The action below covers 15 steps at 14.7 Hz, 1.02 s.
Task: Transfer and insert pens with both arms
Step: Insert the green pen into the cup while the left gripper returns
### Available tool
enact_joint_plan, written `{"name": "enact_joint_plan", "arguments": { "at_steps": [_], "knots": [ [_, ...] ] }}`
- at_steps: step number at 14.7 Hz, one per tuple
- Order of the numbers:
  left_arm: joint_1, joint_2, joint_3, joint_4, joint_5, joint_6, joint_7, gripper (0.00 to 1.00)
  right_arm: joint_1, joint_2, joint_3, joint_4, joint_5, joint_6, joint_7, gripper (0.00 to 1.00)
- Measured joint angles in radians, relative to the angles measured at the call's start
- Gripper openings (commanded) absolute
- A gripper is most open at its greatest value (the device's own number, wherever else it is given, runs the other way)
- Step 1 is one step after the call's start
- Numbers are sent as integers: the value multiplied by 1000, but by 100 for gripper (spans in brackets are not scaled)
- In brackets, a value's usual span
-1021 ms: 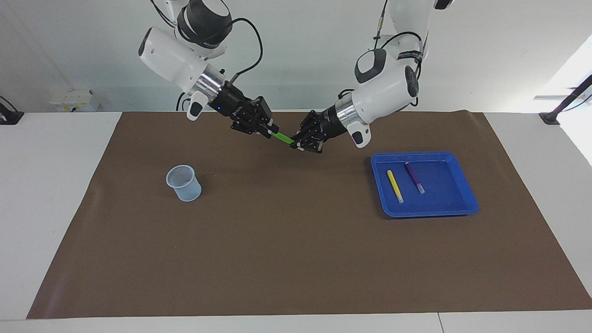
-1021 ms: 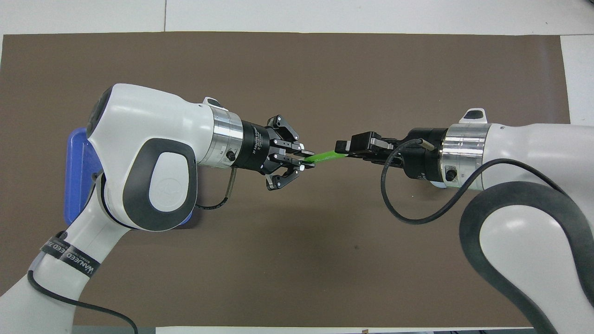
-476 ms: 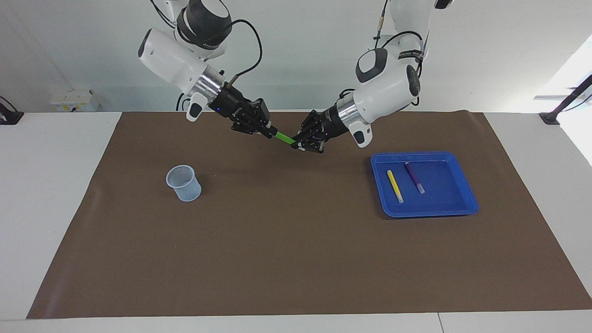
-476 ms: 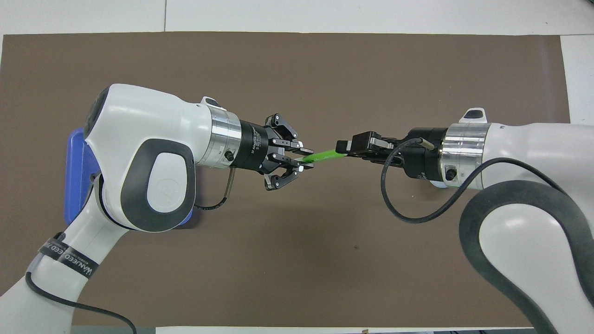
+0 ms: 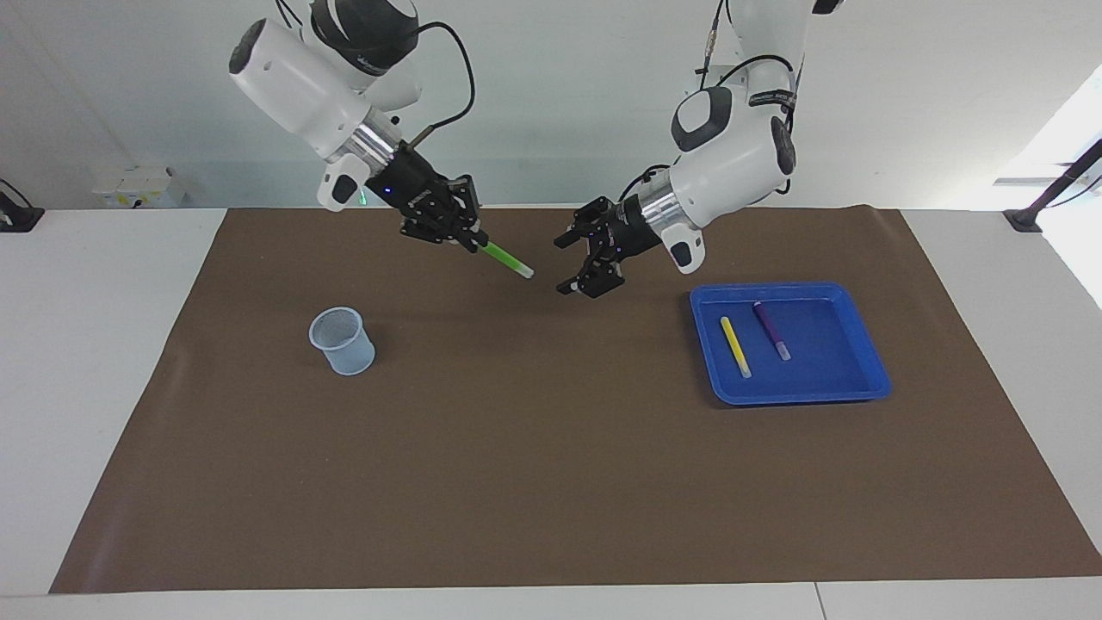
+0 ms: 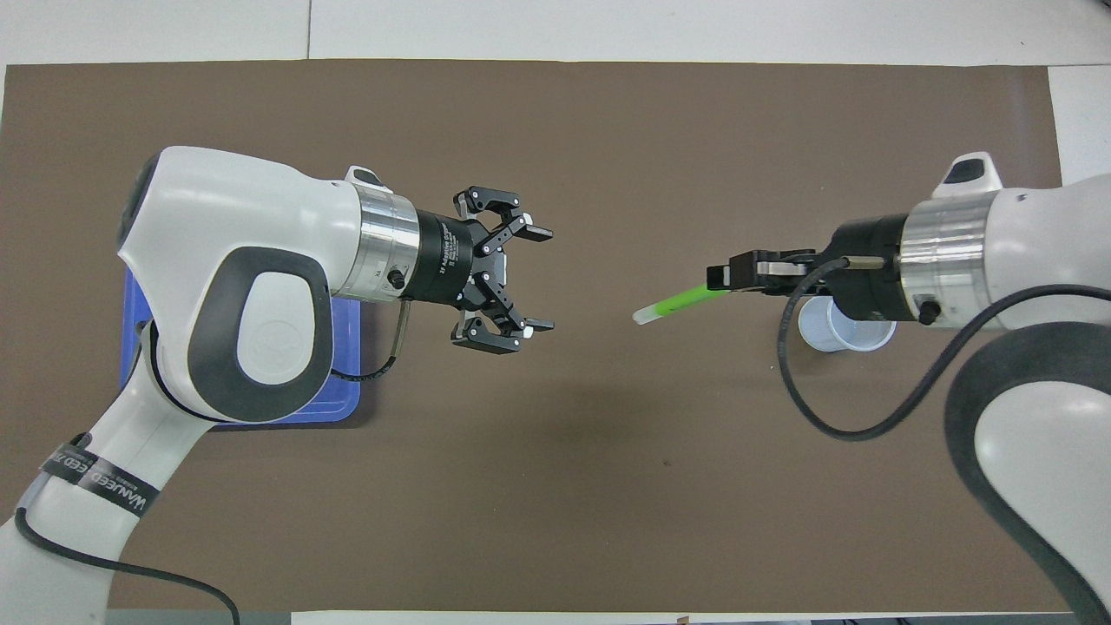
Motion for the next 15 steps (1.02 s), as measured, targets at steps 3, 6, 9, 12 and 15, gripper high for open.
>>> {"name": "enact_joint_plan", "arguments": {
  "at_steps": [3, 6, 9, 12, 15],
  "knots": [
    [81, -1, 2, 1, 59, -121, 150, 100, -79, 18, -4, 71, -207, -84, -181, 0],
    [125, -3, 4, 15, 228, -202, 281, 100, -103, 39, -6, 74, -384, -83, -312, 0],
    [156, -5, 6, 17, 339, -226, 392, 100, -130, 71, -7, 68, -455, -62, -376, 0],
    [252, -5, 9, 17, 414, -306, 609, 100, -171, 100, -8, 8, -457, 1, -424, 0],
    [337, -5, 12, 10, 531, -345, 855, 100, -175, 107, -6, -79, -457, 72, -425, 0]
  ]
}}
